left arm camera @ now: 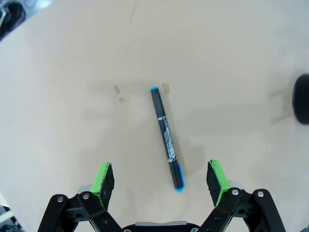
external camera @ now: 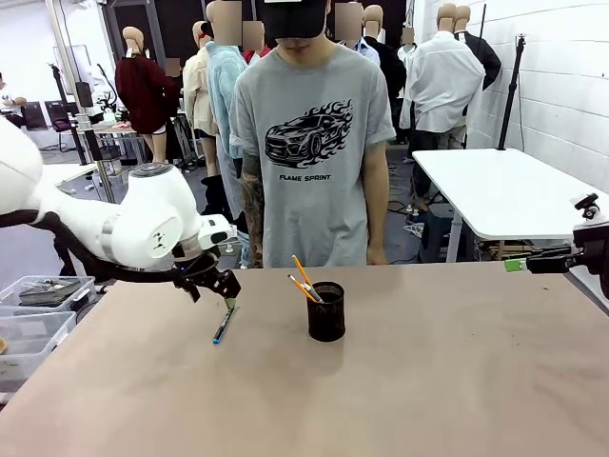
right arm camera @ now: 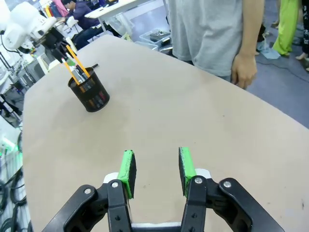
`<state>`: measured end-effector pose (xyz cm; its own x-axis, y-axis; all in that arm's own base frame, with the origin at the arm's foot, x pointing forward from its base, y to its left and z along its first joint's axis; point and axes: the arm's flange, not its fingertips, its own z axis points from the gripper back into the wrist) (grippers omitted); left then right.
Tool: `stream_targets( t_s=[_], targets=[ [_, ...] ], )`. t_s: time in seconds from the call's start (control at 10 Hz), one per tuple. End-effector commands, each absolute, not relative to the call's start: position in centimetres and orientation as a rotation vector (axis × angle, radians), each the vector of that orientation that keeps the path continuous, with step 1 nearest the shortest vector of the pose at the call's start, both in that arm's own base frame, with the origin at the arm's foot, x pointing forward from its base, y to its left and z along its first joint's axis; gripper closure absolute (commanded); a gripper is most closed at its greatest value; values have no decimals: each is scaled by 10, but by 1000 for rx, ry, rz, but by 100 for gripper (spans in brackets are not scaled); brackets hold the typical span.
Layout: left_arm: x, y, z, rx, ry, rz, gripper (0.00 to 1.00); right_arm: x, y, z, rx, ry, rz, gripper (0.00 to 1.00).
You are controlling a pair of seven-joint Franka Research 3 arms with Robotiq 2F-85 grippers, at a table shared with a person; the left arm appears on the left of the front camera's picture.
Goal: Place the pens into the pen holder.
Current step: Pick up a writing instrument from the table and place it into the Pen holder.
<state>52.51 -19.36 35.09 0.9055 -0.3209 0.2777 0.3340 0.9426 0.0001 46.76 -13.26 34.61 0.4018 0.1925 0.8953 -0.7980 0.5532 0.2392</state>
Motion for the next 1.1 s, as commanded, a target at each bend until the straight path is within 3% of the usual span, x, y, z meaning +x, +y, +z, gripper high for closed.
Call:
stream_targets(
  t_s=[0.0, 1.0],
  targets=[
    [550, -193, 350, -114, -249, -286, 0, 468, -133, 346, 751, -956, 724, 53],
    [560, -196, 302, -24, -110, -309, 0, 468, -133, 346, 751, -956, 724, 53]
  ],
)
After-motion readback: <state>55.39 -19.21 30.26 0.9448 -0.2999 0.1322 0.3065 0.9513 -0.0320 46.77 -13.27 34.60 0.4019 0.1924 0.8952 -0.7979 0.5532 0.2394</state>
